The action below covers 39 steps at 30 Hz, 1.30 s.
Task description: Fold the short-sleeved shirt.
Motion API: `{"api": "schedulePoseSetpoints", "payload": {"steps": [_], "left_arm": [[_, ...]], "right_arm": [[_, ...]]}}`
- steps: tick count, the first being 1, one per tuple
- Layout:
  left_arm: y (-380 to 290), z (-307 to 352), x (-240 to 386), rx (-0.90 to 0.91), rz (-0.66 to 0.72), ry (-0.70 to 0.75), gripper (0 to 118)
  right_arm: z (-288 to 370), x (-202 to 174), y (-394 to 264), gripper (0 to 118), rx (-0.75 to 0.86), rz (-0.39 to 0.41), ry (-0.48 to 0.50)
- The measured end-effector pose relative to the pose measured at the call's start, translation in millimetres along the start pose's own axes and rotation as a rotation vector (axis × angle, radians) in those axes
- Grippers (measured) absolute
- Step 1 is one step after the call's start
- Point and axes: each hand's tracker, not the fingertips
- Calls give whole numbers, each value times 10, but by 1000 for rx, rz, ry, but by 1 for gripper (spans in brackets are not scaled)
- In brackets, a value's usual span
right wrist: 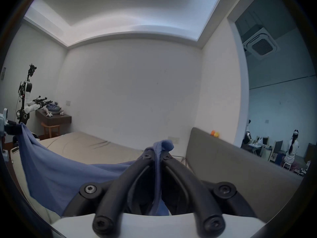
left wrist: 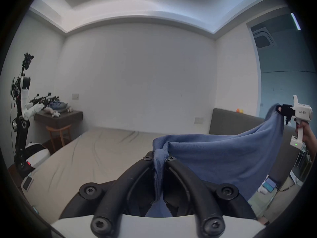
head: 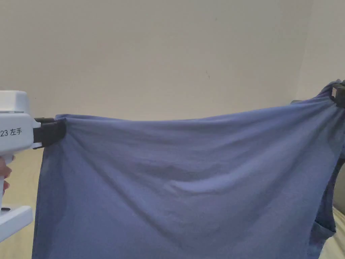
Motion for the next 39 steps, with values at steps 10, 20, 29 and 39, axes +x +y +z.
{"api": "schedulePoseSetpoints", "payload": {"steps": [10, 20, 29, 39], "left_arm": [[886, -565, 6, 56, -5, 48, 4], [1152, -2006, -28, 93, -112, 174, 4], [958, -3303, -150, 87, -88, 272, 4], [-136, -4151, -95, 69, -136, 333, 4]], "right_arm": [[-605, 65, 395, 5, 63, -29, -61], [-2226, 29, 623, 5, 119, -30, -149], [-3337, -187, 327, 5, 144, -43, -173], [-3907, -704, -824, 5, 68, -7, -209]]}}
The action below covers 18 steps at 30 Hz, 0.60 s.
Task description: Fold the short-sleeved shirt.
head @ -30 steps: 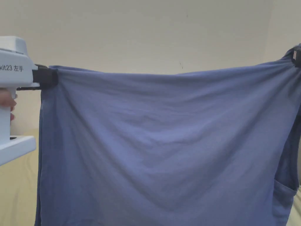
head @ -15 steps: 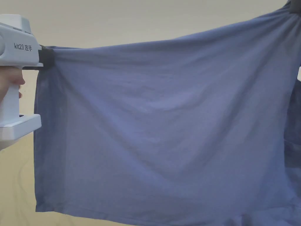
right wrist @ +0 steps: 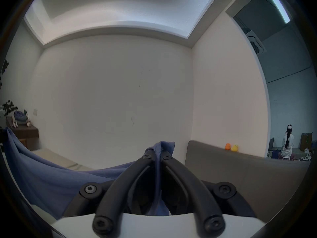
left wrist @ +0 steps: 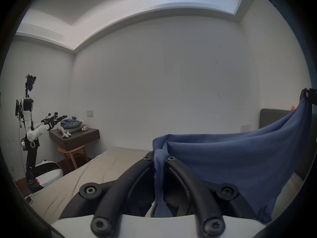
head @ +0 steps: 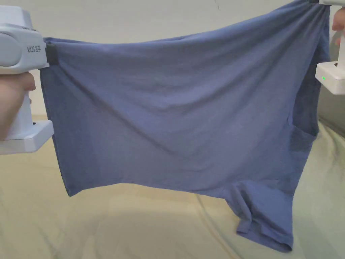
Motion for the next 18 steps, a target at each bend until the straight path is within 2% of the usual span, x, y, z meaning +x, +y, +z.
{"api": "schedulePoseSetpoints", "payload": {"steps": [2, 6, 9, 10, 12, 13, 14, 15, 16, 17, 18], "left_arm": [[-288, -49, 68, 0, -45, -20, 4], [-799, -70, 95, -103, -36, -37, 4], [-1039, -11, 60, -147, -28, -34, 4], [-1148, 30, 47, -167, -19, -49, 4], [-1294, 180, 47, -193, -32, -52, 4], [-1388, 265, 43, -207, -49, -61, 4], [-1492, 362, 30, -222, -55, -71, 4], [-1543, 479, 0, -240, -52, -75, 4], [-1617, 605, -36, -247, -33, -80, 4], [-1706, 741, -76, -260, 2, -96, 4], [-1804, 886, -117, -281, 12, -109, 4]], "right_arm": [[49, -78, -282, 5, -41, 10, 1], [222, -113, -809, 5, -161, -40, 35], [86, -52, -1133, 5, -178, -9, 65], [140, -52, -1245, 5, -230, -15, 91], [343, -37, -1389, 5, -204, 47, 111], [496, -16, -1477, 5, -229, 9, 122], [614, 3, -1524, 5, -207, 36, 137], [774, 31, -1658, 5, -287, -23, 162], [948, 48, -1697, 5, -262, 5, 164], [1126, 75, -1795, 5, -315, -20, 185], [1310, 124, -1847, 5, -285, -11, 192]]}}
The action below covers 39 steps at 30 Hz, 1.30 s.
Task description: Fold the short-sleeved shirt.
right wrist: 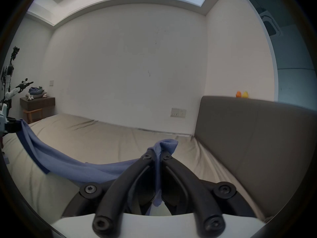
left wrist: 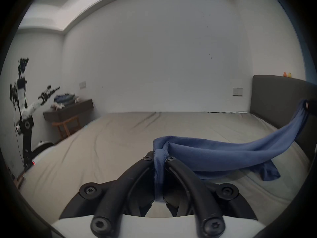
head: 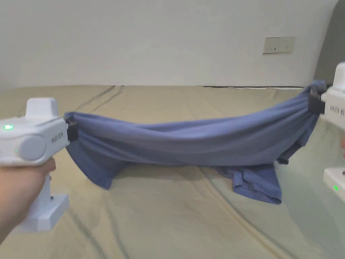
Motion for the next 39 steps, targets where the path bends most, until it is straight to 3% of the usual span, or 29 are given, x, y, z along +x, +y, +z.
{"api": "schedulePoseSetpoints", "payload": {"steps": [1, 5, 10, 19, 22, 25, 27, 30, 32, 33, 34, 36, 37, 38, 39], "left_arm": [[-93, 112, -15, -14, -2, 2, 4], [-581, 665, -106, -53, -33, -33, 4], [-1122, 1354, -282, -118, -8, -81, 4], [-1895, 2461, -505, -212, -33, -165, 4], [-2110, 2763, -571, -240, -27, -191, 4], [-2284, 2931, -598, -284, -40, -218, 4], [-2386, 2964, -589, -307, -60, -226, 4], [-2503, 2962, -559, -350, -65, -223, 4], [-2555, 2917, -542, -393, -70, -240, 5], [-2582, 2911, -539, -424, -86, -246, 7], [-2611, 2891, -540, -441, -99, -239, 19], [-2644, 2859, -563, -498, -117, -223, 58], [-2690, 2842, -608, -523, -112, -213, 85], [-2699, 2855, -644, -542, -98, -214, 95], [-2695, 2892, -686, -552, -79, -231, 98]], "right_arm": [[141, -4, -166, 5, -82, -47, 36], [1025, -59, -560, 5, -72, 70, 77], [2044, 34, -1020, 5, -153, -1, 107], [3537, 102, -1646, 5, -220, 42, 144], [3853, 120, -1792, 5, -290, 3, 168], [4018, 109, -1895, 5, -302, 76, 190], [4050, 94, -2074, 5, -420, 57, 191], [4022, 70, -2210, 5, -431, 92, 197], [3976, 85, -2296, 5, -473, 72, 192], [3950, 102, -2336, 5, -496, 50, 188], [3934, 132, -2381, 5, -534, 28, 197], [3881, 172, -2468, 10, -592, -6, 226], [3859, 187, -2514, 36, -635, -23, 229], [3860, 219, -2577, 55, -677, -37, 212], [3878, 230, -2606, 65, -679, -26, 167]]}}
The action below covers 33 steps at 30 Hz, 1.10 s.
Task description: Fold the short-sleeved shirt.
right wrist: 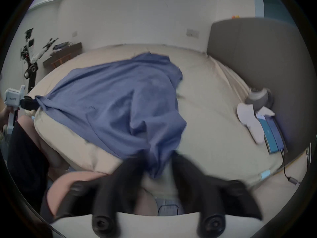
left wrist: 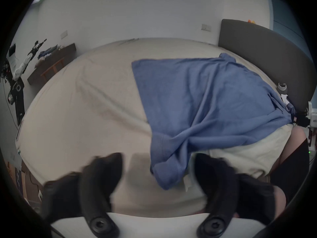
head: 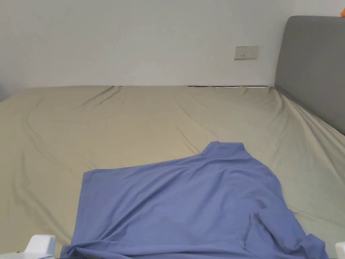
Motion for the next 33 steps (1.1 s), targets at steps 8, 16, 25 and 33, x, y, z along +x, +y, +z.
{"api": "schedulePoseSetpoints", "payload": {"steps": [8, 16, 25, 33], "left_arm": [[24, 1128, -77, 331, 157, 13, 60], [-13, 1647, 265, 469, 144, -9, 0], [497, 1106, 277, 388, 97, -27, 0], [2198, -559, -263, 302, 157, 45, 0]], "right_arm": [[837, 162, 383, 87, 438, -192, -75], [1140, -378, 691, 0, 578, -187, 51], [766, -592, 699, 0, 458, -136, 140], [510, -686, 922, 0, 397, -94, 163]]}}
